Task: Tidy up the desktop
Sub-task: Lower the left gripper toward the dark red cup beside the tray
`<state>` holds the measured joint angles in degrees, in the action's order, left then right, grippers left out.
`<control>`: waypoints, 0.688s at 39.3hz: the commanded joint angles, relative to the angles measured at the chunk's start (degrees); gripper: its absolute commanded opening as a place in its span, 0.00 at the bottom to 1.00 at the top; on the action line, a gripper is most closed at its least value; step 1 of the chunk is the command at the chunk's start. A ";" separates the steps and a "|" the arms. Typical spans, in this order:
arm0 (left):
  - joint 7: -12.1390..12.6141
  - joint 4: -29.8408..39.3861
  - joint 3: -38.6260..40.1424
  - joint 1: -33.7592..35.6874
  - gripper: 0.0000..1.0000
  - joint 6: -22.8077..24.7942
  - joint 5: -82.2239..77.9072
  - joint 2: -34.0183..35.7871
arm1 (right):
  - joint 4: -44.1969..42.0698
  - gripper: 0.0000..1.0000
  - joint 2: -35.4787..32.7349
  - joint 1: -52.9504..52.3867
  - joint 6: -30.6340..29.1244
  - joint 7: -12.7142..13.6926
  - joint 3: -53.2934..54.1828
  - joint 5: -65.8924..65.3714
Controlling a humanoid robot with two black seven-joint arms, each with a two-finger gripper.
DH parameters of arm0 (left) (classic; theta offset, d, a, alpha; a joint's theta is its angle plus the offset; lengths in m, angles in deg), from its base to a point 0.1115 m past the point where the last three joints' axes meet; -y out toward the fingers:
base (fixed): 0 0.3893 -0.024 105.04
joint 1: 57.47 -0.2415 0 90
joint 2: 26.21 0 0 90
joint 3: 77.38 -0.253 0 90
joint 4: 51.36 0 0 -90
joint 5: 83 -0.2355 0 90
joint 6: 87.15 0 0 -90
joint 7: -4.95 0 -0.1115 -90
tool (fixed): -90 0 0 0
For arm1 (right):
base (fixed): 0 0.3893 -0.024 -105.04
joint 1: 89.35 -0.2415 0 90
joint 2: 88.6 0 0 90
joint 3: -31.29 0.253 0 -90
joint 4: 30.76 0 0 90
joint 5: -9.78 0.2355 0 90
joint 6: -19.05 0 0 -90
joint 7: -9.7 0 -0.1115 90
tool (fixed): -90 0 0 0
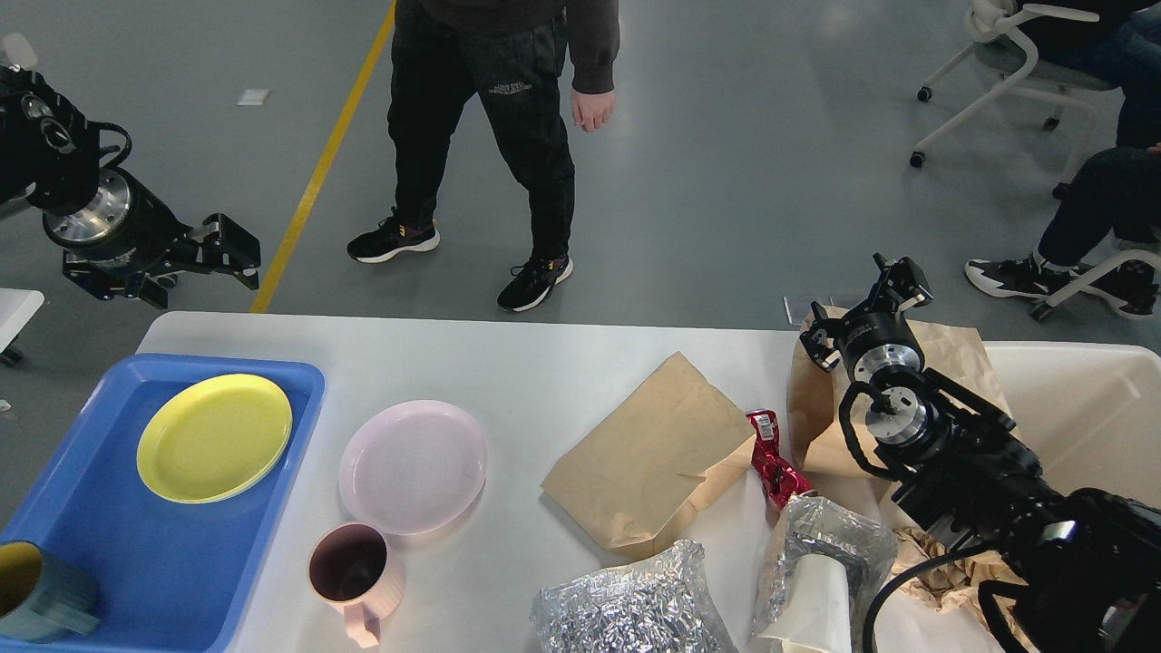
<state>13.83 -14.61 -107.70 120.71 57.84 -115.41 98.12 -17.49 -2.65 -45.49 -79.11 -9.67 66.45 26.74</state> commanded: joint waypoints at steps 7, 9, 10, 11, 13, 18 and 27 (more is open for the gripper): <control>0.35 16.49 -2.54 0.67 1.00 0.01 1.03 7.24 | 0.00 1.00 0.00 0.00 -0.02 0.03 0.00 0.01; 0.43 19.05 -3.51 0.85 1.00 0.01 1.03 8.04 | 0.00 1.00 -0.08 0.00 -0.02 0.03 0.00 0.01; 0.43 20.28 -3.86 0.94 1.00 0.01 0.94 8.48 | 0.00 1.00 0.00 0.00 0.07 0.03 0.00 0.01; 0.52 21.43 -4.39 1.02 1.00 0.01 0.85 8.92 | 0.00 1.00 0.00 0.00 -0.02 0.03 0.00 0.01; 0.61 24.85 -6.32 1.72 1.00 0.01 0.77 9.80 | 0.00 1.00 0.00 0.00 -0.02 0.03 0.00 0.01; 1.84 31.19 -11.33 3.66 1.00 0.01 0.77 9.80 | 0.00 1.00 0.00 0.00 0.07 0.03 0.00 0.01; 4.21 34.53 -11.51 3.57 1.00 -1.20 0.77 9.89 | 0.00 1.00 0.00 0.00 0.07 0.03 0.00 0.01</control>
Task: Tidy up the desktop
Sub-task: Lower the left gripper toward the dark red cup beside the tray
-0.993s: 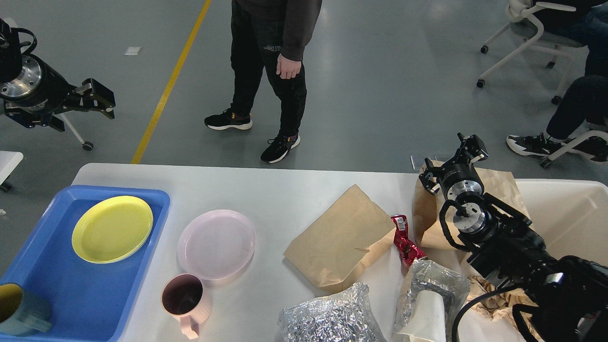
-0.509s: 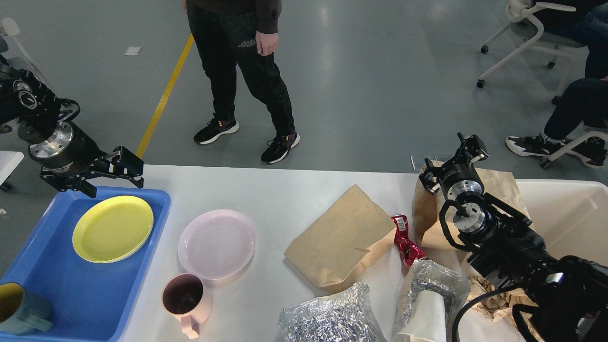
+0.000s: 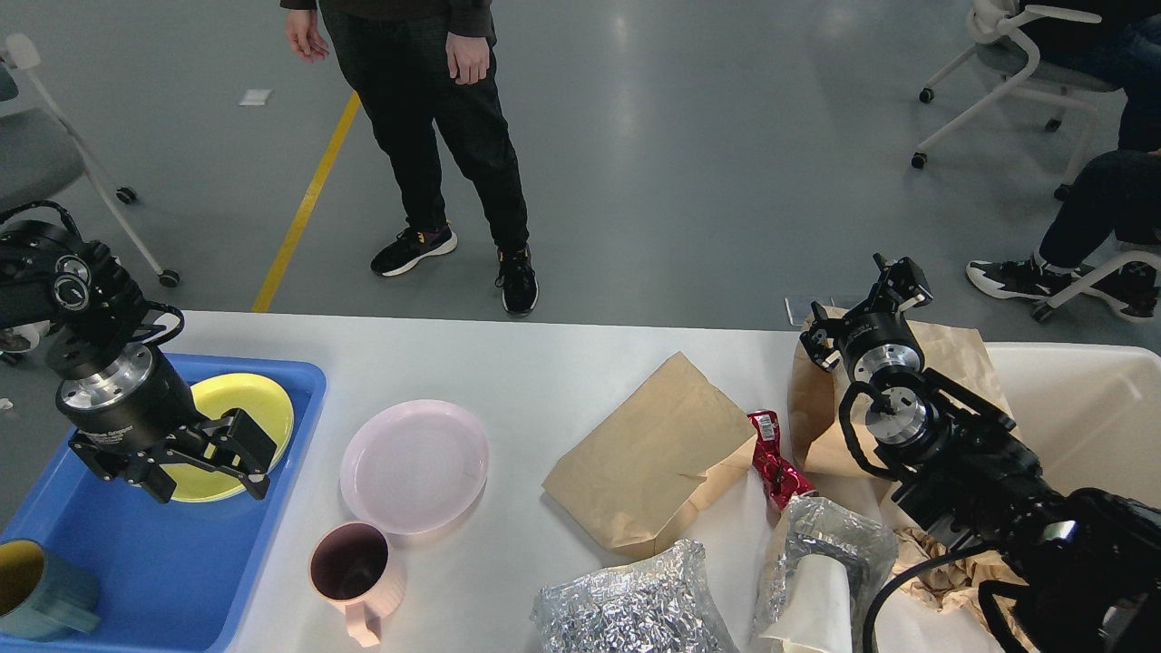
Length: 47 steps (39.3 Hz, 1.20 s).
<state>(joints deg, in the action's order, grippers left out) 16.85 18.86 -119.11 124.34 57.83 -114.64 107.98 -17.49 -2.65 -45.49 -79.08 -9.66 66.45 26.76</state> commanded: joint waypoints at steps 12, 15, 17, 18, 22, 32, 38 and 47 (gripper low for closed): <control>5.68 2.82 -0.72 -1.02 1.00 -9.45 -0.26 -0.60 | 0.00 1.00 0.00 0.00 0.04 0.02 0.00 -0.01; 5.68 3.52 -0.72 -1.11 1.00 -9.98 -0.18 -0.77 | 0.00 1.00 0.00 0.00 0.04 0.02 0.00 -0.01; 5.68 4.22 -0.63 -1.20 0.99 -10.41 -0.17 -1.12 | 0.00 1.00 0.00 0.00 0.04 0.01 0.00 -0.01; 5.68 4.75 -0.63 -1.20 1.00 -10.68 0.00 -1.30 | 0.00 1.00 0.00 0.00 0.04 0.02 0.00 -0.10; 5.68 6.86 -0.54 -1.37 1.00 -11.82 0.18 -1.74 | 0.00 1.00 0.00 0.00 -0.05 0.01 0.00 -0.01; 5.59 7.65 0.07 -2.51 1.00 -12.35 2.11 -2.53 | 0.00 1.00 0.00 0.00 0.04 -0.07 0.00 -0.01; 5.59 7.74 -0.02 -3.74 1.00 -13.40 2.11 -2.97 | 0.00 1.00 0.00 0.00 0.04 -0.07 0.00 -0.01; 5.85 9.23 -0.02 -4.45 1.00 -14.55 2.20 -4.20 | 0.00 1.00 0.00 0.00 -0.05 0.01 0.00 -0.01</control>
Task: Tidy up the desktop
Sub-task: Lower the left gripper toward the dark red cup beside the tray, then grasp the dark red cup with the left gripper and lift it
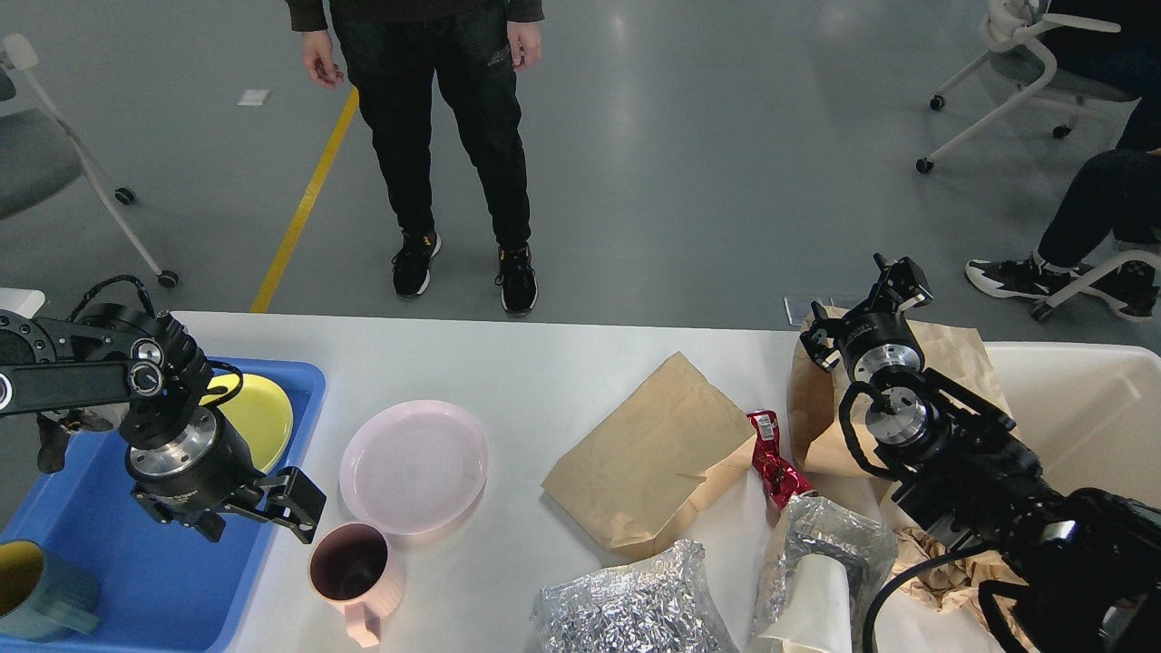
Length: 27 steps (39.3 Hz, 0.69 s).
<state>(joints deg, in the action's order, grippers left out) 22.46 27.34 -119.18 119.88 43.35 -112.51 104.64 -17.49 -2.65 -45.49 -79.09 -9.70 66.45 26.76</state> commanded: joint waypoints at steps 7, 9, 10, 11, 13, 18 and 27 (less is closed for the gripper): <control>1.03 0.23 -0.03 -1.13 1.00 -0.60 0.06 -1.82 | 0.00 1.00 0.00 0.00 0.05 0.06 0.00 -0.01; 1.03 0.23 0.05 -1.48 1.00 -0.77 0.06 -1.73 | 0.00 1.00 0.00 0.00 0.05 0.06 0.00 -0.01; 1.03 0.23 0.05 -1.40 1.00 -0.69 0.06 -1.56 | 0.00 1.00 0.00 0.00 0.05 -0.02 0.00 -0.01; 1.12 0.23 0.05 -1.40 1.00 -0.60 0.06 -1.47 | 0.00 1.00 0.00 0.00 -0.03 -0.03 0.00 -0.01; 1.47 0.23 0.14 -1.05 1.00 -0.25 0.06 -1.21 | 0.00 1.00 0.00 0.00 0.05 0.06 0.00 -0.01; 3.40 0.14 0.84 -1.57 1.00 -0.24 0.06 -1.64 | 0.00 1.00 0.00 0.00 0.05 0.06 0.00 -0.01; 3.41 0.06 1.37 -1.66 1.00 -0.16 0.15 0.73 | 0.00 1.00 0.00 0.00 0.05 0.06 0.00 -0.01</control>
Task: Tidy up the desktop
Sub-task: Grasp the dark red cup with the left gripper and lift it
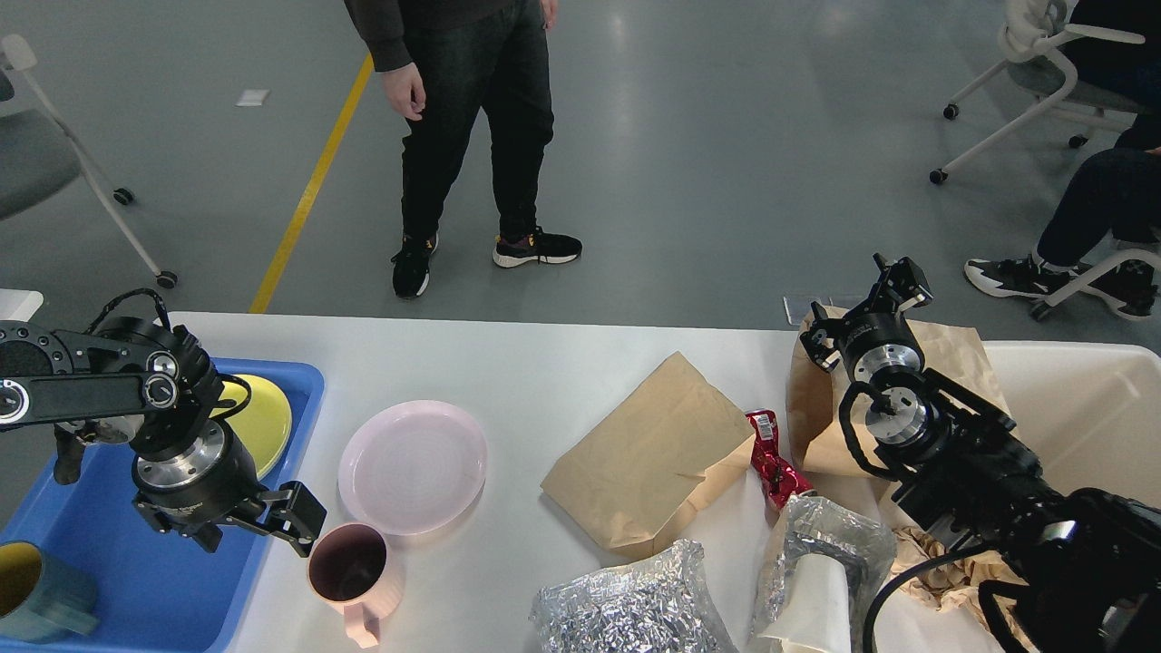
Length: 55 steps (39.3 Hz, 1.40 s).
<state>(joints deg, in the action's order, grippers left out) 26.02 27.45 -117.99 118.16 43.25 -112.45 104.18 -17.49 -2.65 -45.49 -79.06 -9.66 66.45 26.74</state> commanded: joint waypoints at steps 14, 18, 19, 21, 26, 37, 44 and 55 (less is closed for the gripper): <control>-0.59 0.11 0.18 0.15 1.00 -1.82 0.09 0.75 | 0.00 1.00 0.00 0.00 -0.07 0.02 0.00 0.01; -0.50 0.11 0.18 -0.20 1.00 -1.82 0.00 0.22 | 0.00 1.00 0.00 0.00 0.01 0.02 0.00 0.01; -0.41 0.11 0.27 -0.29 1.00 -1.82 0.00 0.13 | 0.00 1.00 0.00 0.00 -0.07 -0.07 0.00 0.01; -0.32 0.11 0.18 -0.64 1.00 -1.90 0.00 0.04 | 0.00 1.00 0.00 0.00 -0.07 0.02 0.00 0.01; -0.06 -0.15 0.71 -2.49 1.00 -2.26 0.00 -0.13 | 0.00 1.00 -0.08 0.00 0.01 0.02 0.00 0.01; 0.03 -3.40 3.61 -4.51 1.00 -2.87 -0.09 -3.03 | 0.00 1.00 0.00 0.00 0.01 0.02 0.00 0.01; 0.12 -4.89 4.75 -6.53 1.00 -3.05 0.00 -4.53 | 0.00 1.00 0.00 0.00 -0.07 0.02 0.00 0.01; 0.47 -7.17 6.33 -9.34 1.00 -3.14 -0.09 -7.51 | 0.00 1.00 0.00 0.00 -0.07 0.02 0.00 0.01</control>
<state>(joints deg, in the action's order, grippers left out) 26.28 21.56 -112.51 110.29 40.12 -112.45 98.24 -17.49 -2.65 -45.49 -79.09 -9.66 66.45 26.74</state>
